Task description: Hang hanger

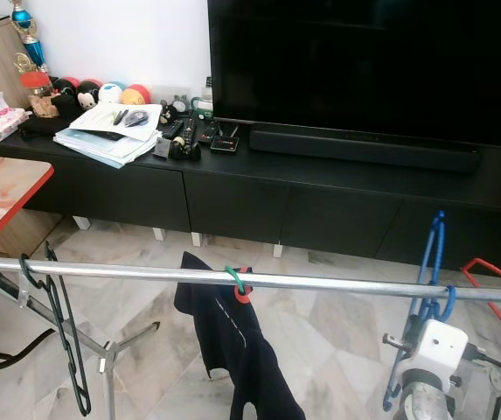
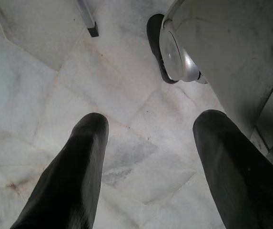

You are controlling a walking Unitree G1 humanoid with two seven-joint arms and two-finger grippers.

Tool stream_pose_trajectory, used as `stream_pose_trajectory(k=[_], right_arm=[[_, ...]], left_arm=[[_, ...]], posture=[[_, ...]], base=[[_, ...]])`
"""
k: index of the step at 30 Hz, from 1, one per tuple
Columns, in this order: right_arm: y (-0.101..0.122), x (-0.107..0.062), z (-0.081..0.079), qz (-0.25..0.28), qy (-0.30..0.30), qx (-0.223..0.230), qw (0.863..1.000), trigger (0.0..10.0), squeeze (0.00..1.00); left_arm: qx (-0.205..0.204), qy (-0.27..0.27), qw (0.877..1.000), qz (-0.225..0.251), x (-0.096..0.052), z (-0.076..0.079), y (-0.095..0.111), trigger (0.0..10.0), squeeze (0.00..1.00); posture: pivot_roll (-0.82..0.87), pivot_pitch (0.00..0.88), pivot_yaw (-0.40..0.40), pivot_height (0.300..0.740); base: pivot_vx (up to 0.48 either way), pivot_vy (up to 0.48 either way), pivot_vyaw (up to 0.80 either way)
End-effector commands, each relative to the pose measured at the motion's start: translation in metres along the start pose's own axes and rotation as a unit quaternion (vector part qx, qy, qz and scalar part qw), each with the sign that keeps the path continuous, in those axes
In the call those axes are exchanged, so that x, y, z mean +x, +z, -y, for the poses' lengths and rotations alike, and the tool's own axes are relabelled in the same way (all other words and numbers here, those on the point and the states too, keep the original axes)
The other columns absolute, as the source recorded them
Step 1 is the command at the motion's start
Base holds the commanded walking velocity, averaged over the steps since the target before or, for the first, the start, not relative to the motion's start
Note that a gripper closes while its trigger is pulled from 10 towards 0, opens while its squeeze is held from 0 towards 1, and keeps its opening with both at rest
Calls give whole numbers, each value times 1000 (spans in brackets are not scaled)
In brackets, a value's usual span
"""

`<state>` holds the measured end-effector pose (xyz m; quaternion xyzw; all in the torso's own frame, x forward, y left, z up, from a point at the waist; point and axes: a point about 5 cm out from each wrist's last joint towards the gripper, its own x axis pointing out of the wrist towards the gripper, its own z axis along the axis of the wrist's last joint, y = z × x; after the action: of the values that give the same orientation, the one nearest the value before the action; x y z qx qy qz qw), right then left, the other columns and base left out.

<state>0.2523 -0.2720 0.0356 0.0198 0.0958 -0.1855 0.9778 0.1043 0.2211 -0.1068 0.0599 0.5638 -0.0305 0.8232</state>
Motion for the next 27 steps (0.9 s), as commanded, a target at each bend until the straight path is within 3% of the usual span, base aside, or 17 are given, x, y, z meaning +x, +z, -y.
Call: stream_pose_trajectory(k=[1, 16, 17, 19, 27], right_arm=[[1, 1, -9, -13, 38, -7, 999, 10000, 0], [-5, -2, -15, -54, 98, -27, 993, 10000, 0], [-6, -2, -15, -54, 99, -25, 993, 10000, 871], [-7, -3, -14, -50, 92, -25, 994, 10000, 914], [-6, -15, -10, -27, 83, -25, 996, 10000, 863]], left_arm=[[7, -3, 1000, -16, -1, -1, -8, 10000, 0], [8, -7, 1000, -17, -1, 0, -8, 10000, 0], [8, -8, 1000, -17, -1, 0, -8, 10000, 0], [8, -8, 1000, -17, -1, 0, -8, 10000, 0], [10, -9, 1000, -18, -1, 0, -8, 10000, 0]], posture=[[-57, 77, -8, 740], [-57, 78, -9, 740], [-55, 78, -9, 740], [-56, 78, -9, 740], [-65, 79, -9, 740]], base=[[0, 0, 0], [0, 0, 0], [0, 0, 0], [0, 0, 0], [0, 0, 0]])
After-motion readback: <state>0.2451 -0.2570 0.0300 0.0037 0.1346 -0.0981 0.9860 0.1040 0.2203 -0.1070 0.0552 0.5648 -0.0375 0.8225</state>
